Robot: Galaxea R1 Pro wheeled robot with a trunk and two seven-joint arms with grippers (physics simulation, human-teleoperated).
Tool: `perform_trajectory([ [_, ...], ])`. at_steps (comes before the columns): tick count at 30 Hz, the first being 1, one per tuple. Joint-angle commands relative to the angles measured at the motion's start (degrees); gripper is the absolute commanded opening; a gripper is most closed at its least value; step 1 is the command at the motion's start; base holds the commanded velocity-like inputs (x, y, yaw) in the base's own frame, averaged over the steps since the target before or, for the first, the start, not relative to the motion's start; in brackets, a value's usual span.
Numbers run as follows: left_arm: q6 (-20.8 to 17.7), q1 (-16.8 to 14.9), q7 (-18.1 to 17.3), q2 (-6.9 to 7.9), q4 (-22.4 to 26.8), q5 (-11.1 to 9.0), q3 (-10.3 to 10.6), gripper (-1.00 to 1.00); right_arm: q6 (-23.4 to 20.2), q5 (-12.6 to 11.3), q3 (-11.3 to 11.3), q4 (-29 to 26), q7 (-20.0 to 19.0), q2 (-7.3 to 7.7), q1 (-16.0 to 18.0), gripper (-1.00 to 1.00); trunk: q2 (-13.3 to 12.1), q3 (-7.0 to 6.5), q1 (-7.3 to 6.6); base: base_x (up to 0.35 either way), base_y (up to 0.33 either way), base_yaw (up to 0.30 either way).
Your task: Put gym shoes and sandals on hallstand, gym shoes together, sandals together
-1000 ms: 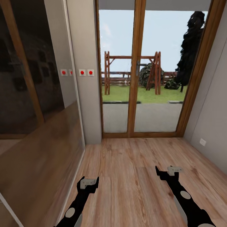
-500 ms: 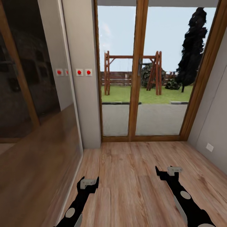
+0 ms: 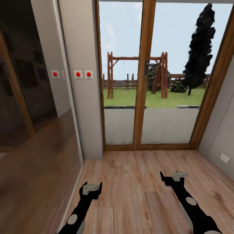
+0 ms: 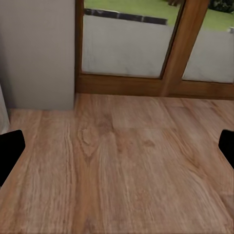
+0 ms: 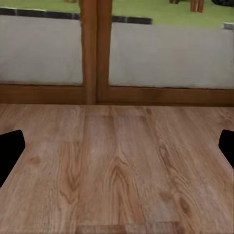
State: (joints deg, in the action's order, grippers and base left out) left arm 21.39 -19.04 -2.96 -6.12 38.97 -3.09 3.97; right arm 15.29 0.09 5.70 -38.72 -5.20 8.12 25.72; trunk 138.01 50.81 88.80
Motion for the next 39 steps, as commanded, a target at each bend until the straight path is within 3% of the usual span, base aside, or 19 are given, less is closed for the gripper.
perform_trajectory([
  [1, 0.15, -0.03, -0.29, -0.01, -0.04, -0.33, -0.01, 1.0, 0.18, 0.0, 0.28, 0.04, -0.51, -0.04, 0.04, 1.0, 0.02, 0.06, 0.02, 0.316, 0.0, -0.035],
  [11, 0.15, -0.03, -0.29, 0.0, -0.04, -0.33, -0.01, 1.0, 0.18, 0.0, 0.28, 0.03, -0.51, -0.04, 0.04, 1.0, 0.02, 0.06, 0.02, 0.316, 0.0, -0.144],
  [39, 0.15, -0.03, -0.29, -0.01, 0.04, -0.33, 0.08, 1.0, 0.09, -0.08, 0.28, -0.04, -0.55, -0.04, 0.04, 1.0, 0.02, 0.06, 0.02, 0.337, 0.0, -0.27],
])
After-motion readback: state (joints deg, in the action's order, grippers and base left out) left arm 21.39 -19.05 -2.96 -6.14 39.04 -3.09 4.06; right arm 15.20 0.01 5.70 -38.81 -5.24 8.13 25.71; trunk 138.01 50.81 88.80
